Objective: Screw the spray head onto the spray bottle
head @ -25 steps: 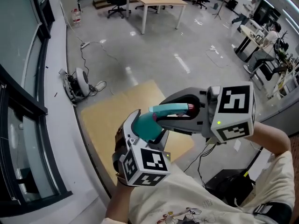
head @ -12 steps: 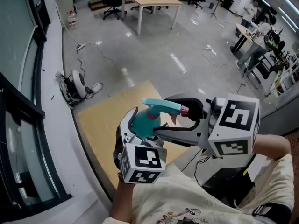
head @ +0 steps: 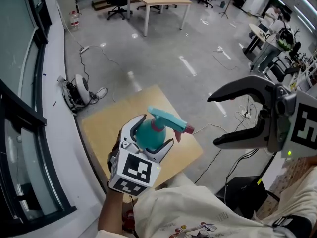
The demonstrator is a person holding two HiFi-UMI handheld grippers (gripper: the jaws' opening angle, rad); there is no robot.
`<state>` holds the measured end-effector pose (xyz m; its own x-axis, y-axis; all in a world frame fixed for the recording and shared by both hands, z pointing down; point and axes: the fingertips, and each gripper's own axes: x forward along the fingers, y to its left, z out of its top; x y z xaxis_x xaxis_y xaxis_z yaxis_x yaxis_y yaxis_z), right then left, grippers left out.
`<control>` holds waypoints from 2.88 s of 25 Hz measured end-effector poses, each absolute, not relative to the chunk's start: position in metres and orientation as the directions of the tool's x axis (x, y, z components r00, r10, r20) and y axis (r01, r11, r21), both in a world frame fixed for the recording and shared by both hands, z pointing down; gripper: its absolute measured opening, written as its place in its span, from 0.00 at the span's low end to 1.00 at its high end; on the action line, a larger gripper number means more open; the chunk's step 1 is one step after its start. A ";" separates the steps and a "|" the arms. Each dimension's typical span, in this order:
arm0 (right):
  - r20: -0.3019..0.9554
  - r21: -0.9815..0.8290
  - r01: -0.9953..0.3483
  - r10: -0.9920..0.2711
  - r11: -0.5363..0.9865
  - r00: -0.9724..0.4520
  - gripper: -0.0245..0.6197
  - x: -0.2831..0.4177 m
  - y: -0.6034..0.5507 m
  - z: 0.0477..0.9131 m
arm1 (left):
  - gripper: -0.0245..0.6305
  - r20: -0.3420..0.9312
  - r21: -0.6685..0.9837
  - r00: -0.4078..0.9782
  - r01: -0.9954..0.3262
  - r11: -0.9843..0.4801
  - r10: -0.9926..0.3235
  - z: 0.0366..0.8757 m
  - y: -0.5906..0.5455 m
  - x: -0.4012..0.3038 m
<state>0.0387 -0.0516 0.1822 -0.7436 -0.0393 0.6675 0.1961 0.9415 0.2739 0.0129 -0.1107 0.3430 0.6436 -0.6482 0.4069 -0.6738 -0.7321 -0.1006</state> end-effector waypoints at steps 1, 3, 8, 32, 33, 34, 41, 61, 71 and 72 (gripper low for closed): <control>0.691 0.323 0.259 -0.040 0.910 -0.721 0.49 0.040 -0.054 0.182 | 0.67 0.412 -0.100 0.667 -0.645 -0.758 -0.622 0.344 -0.108 0.015; 0.740 0.404 0.383 -0.051 0.831 -0.671 0.49 0.043 -0.061 0.186 | 0.67 0.424 -0.098 0.706 -0.587 -0.804 -0.567 0.346 -0.103 0.020; 0.854 0.464 0.643 -0.115 0.609 -0.507 0.49 0.044 -0.073 0.221 | 0.67 0.437 -0.088 0.806 -0.404 -0.911 -0.400 0.355 -0.085 0.036; 0.979 0.156 0.873 0.042 0.462 -0.197 0.24 0.034 -0.032 0.302 | 0.67 0.551 -0.047 0.820 -0.153 -0.987 -0.154 0.386 -0.050 0.063; 0.978 0.147 0.845 0.053 0.515 -0.202 0.24 0.034 -0.035 0.304 | 0.67 0.551 -0.049 0.816 -0.175 -0.983 -0.173 0.388 -0.052 0.062; 0.976 0.139 0.811 0.062 0.568 -0.210 0.24 0.034 -0.037 0.305 | 0.67 0.554 -0.054 0.809 -0.202 -0.978 -0.198 0.389 -0.054 0.061; 0.956 0.060 0.480 0.087 0.875 -0.278 0.24 0.029 -0.059 0.313 | 0.67 0.586 -0.146 0.664 -0.478 -0.866 -0.465 0.398 -0.082 0.051; 0.938 -0.062 -0.094 0.026 0.994 -0.345 0.39 0.021 -0.089 0.312 | 0.67 0.569 -0.148 0.588 -0.615 -0.775 -0.575 0.418 -0.102 0.039; 0.937 0.121 0.213 -0.041 0.969 -0.348 0.39 0.021 -0.074 0.302 | 0.67 0.492 0.256 0.869 -0.082 -0.963 0.057 0.444 -0.064 0.027; 0.935 0.143 0.268 -0.041 0.953 -0.353 0.39 0.020 -0.069 0.301 | 0.67 0.461 0.291 0.878 -0.009 -0.957 0.132 0.441 -0.056 0.024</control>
<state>0.0202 -0.0693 0.3015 -0.3527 -0.0415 0.9348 0.2677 0.9528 0.1433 0.0237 -0.0564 0.4415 0.8776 0.1315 0.4609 -0.0092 -0.9568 0.2905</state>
